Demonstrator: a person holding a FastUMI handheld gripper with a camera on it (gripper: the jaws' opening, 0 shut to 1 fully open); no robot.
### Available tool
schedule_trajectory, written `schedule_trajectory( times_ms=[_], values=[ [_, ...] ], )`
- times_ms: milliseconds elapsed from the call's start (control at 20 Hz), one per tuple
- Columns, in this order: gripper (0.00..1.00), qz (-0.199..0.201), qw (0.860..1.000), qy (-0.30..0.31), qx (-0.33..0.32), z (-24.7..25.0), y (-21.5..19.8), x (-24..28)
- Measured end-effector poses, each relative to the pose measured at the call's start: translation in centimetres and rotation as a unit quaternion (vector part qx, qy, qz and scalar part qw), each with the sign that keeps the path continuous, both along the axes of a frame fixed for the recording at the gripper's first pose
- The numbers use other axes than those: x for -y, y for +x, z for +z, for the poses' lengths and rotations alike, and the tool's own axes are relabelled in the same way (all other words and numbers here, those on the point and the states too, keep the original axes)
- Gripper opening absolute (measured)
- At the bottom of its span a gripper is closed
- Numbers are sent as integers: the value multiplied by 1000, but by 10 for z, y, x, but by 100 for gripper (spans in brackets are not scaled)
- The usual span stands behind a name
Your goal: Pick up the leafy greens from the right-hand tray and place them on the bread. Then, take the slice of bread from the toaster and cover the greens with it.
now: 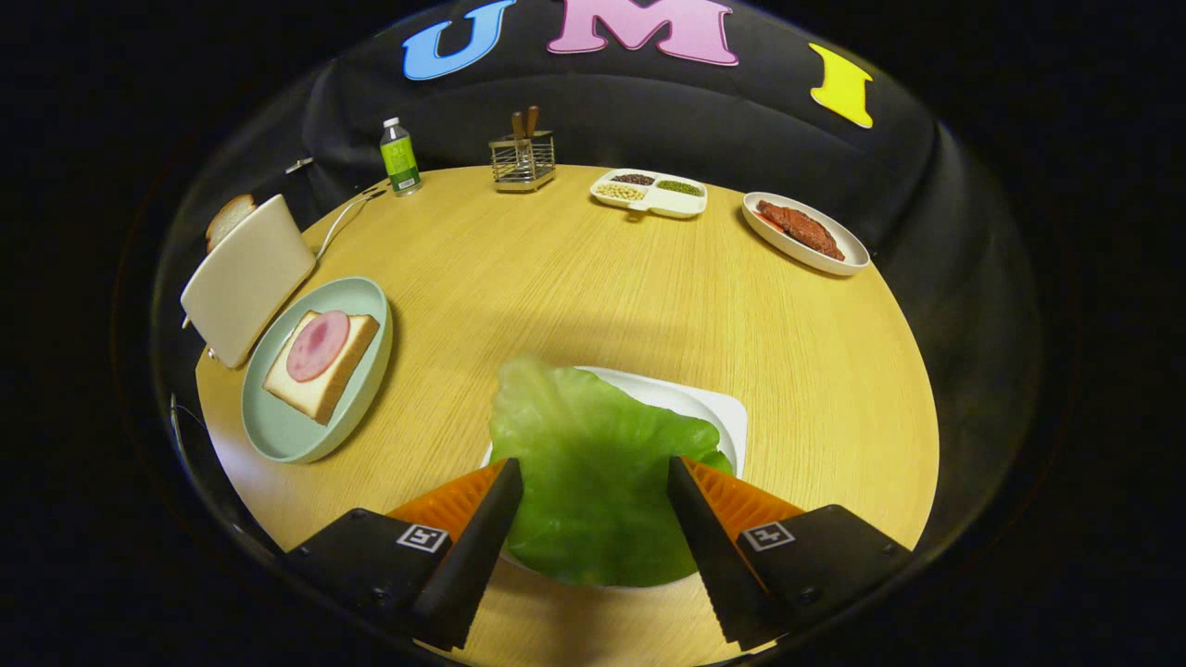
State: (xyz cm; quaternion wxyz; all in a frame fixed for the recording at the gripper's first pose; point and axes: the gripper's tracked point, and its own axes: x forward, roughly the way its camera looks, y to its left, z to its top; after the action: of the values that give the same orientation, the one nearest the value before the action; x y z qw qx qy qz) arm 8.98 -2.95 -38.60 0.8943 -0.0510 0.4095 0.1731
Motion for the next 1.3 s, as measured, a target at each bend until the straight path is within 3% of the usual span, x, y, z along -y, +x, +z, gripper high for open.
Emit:
schedule_trajectory(
  times_ms=[200, 350, 400, 450, 600, 700, 800, 900, 1300],
  values=[
    [97, 12, 1000, 3, 3, -2, -2, -4],
    [89, 0, 1000, 7, -1, -1, -1, -1],
    [80, 2, 1000, 7, -3, 0, -1, -2],
    [81, 6, 1000, 1, -2, 0, 0, -2],
    [50, -2, 1000, -7, -4, 0, 0, 5],
    [24, -3, 1000, -8, -3, 0, 0, 5],
    [22, 5, 1000, -11, -6, 0, 0, 5],
    [9, 1, 1000, -8, -8, 1, -1, 7],
    [6, -18, 999, -6, -26, 13, -7, 6]
  ],
)
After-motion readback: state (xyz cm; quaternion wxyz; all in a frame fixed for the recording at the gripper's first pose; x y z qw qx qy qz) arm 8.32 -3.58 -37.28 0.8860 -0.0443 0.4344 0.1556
